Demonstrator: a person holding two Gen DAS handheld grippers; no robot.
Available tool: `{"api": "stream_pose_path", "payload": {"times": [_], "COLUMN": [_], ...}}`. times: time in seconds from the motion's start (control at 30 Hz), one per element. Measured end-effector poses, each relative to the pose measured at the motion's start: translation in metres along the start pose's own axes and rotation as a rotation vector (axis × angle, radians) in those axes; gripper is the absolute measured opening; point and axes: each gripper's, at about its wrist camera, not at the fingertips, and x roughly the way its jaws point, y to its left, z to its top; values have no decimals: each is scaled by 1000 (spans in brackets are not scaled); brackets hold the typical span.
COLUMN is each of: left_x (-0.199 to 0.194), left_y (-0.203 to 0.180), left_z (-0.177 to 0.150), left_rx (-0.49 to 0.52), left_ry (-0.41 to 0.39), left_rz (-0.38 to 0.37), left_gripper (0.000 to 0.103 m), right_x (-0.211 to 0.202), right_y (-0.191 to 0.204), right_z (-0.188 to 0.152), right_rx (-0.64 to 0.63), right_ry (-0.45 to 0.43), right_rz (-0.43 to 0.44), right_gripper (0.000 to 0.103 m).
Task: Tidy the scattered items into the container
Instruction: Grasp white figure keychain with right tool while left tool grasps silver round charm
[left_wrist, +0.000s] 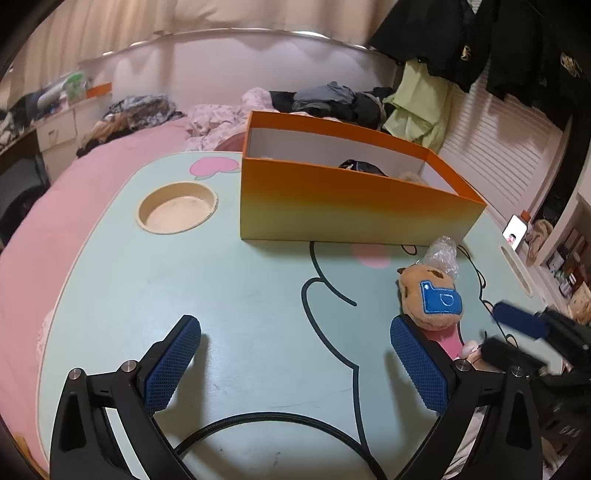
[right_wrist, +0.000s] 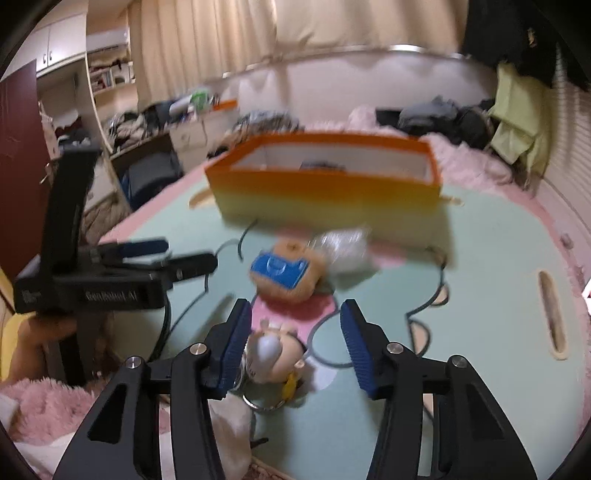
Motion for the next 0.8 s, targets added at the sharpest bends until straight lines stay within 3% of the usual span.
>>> {"api": "stream_pose_path", "payload": {"times": [0.1,0.17,0.37,0.5,0.63,0.7,0.8], "left_x": [2,0,-6,-23,-30,-29,-24], "left_y": [-5,-5,-5,-10,-32,-44,-58], "left_z": [0,-2,-1,-3,-6,-10,-15], "left_rx": [16,28,35,64,145,189,249], "left_ry": [0,0,-25,-51,6,27,66], "left_rz": [11,20,7,-109,-249,-280,-282], "left_gripper": [103,103,103,103,102,100,85], "right_x": [7,10,1,-19,-33,-31,-26], "right_y": [0,-3,-31,-50,-59,-58,-55], "right_z": [-4,-5,-7,-7,-9,-8,-5], "right_rx": [-12,-5,115,215,266,266,258], "right_ry": [28,39,7,-92,-158,-153,-130], "right_rz": [-6,-5,-31,-54,-63,-60,-53], "right_gripper": [50,37,36,37,37,37,37]}}
